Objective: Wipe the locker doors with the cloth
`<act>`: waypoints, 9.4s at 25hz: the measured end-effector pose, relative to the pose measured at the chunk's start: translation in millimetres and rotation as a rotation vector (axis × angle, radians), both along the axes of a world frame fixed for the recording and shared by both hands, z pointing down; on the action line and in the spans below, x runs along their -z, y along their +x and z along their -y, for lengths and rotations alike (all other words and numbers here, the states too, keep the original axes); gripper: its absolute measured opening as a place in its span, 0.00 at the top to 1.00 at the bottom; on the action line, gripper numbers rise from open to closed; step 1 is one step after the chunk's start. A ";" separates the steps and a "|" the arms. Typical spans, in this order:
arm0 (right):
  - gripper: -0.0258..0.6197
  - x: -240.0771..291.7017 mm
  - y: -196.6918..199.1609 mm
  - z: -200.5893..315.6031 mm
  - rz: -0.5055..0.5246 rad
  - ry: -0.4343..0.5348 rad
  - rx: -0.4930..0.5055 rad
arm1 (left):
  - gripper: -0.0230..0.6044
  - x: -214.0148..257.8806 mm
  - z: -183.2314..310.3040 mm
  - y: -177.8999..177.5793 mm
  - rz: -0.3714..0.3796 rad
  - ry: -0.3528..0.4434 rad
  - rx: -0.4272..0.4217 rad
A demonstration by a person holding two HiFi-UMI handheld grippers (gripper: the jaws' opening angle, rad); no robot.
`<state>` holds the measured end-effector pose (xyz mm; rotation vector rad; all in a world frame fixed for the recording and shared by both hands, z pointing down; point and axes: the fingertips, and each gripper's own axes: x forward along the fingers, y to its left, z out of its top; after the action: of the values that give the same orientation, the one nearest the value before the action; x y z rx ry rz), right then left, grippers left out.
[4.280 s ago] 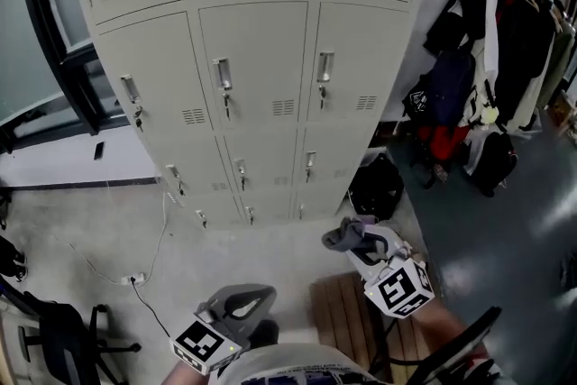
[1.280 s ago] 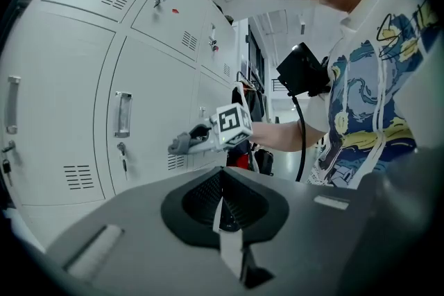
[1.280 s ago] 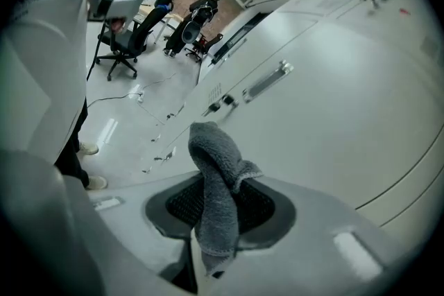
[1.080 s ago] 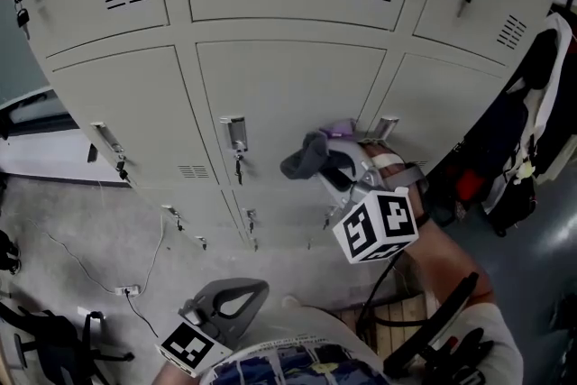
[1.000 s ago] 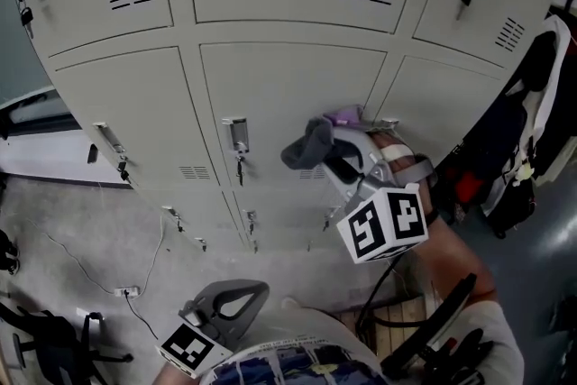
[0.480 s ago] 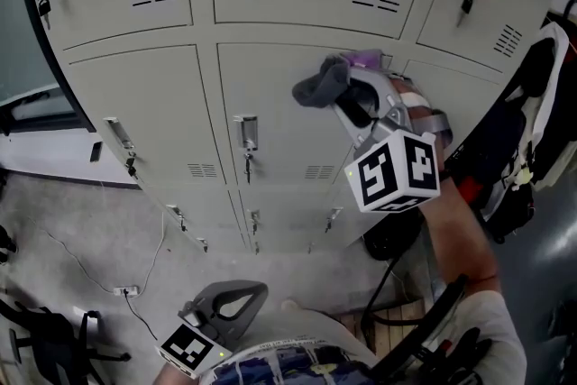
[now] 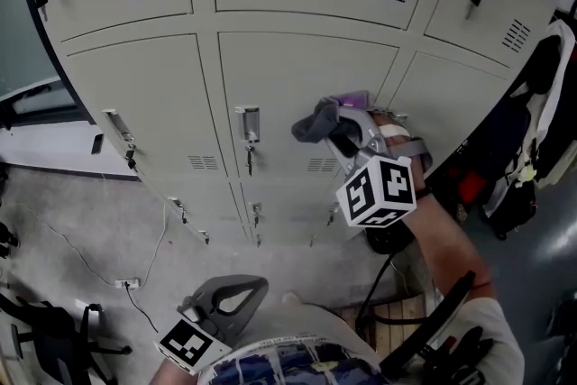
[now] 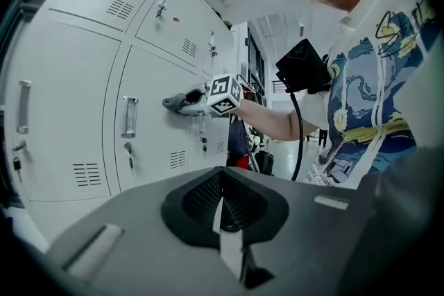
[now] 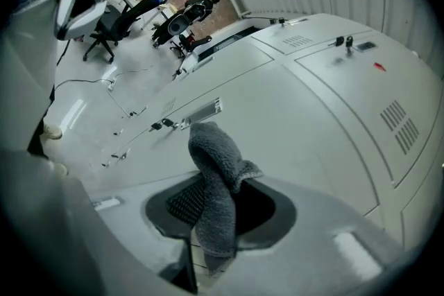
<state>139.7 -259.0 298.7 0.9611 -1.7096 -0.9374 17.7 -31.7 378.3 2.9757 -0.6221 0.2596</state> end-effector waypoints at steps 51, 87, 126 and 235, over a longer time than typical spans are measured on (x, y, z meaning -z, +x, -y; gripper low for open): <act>0.78 45.7 -21.8 -39.3 0.107 0.017 0.042 | 0.96 -7.8 -4.3 -5.5 -0.012 -0.025 -0.020; 0.78 -78.0 -37.6 7.3 -0.021 -0.093 -0.007 | 0.96 -5.9 -0.9 -27.3 0.004 -0.010 0.042; 0.78 -45.9 -59.7 -34.6 0.065 -0.158 0.068 | 0.96 -14.0 -7.2 -15.7 -0.003 -0.033 0.014; 0.78 25.4 -102.0 17.3 -0.006 0.080 0.101 | 0.96 -11.4 -11.8 -38.1 -0.013 -0.034 0.113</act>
<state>37.7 -276.3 273.3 0.9299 -1.7402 -1.0812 -20.4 -19.9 389.7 2.8951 -0.7730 0.2393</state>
